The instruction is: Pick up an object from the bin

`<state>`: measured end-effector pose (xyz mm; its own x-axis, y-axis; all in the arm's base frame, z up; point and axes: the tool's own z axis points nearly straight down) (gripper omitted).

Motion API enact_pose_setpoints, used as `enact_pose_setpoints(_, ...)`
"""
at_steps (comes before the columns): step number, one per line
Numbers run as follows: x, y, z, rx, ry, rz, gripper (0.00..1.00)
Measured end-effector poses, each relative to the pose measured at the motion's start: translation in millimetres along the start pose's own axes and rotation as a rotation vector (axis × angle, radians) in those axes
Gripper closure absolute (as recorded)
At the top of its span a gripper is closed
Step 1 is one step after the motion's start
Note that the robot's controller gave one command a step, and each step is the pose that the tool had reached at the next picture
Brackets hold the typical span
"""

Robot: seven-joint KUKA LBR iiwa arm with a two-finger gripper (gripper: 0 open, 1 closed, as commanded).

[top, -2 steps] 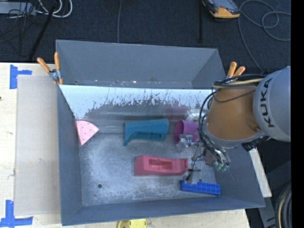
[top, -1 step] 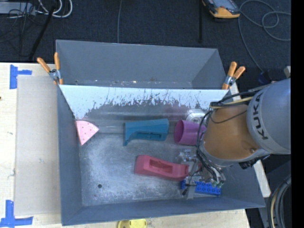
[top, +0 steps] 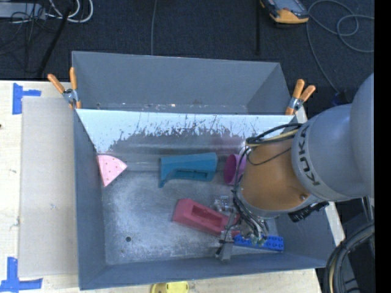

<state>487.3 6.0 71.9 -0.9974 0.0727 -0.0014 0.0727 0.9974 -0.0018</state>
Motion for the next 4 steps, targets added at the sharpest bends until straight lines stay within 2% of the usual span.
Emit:
enact_pose_setpoints(1, -5.2, 12.4, -0.7, -0.003, 0.002, 0.0, 0.0)
enact_pose_setpoints(2, -20.0, -26.5, -1.0, -0.002, 0.003, 0.063, 0.0)
enact_pose_setpoints(3, -7.2, -22.7, -5.0, -0.001, 0.005, 0.075, 0.0)
enact_pose_setpoints(4, 8.0, -23.1, 0.3, -0.002, 0.005, 0.211, 0.0)
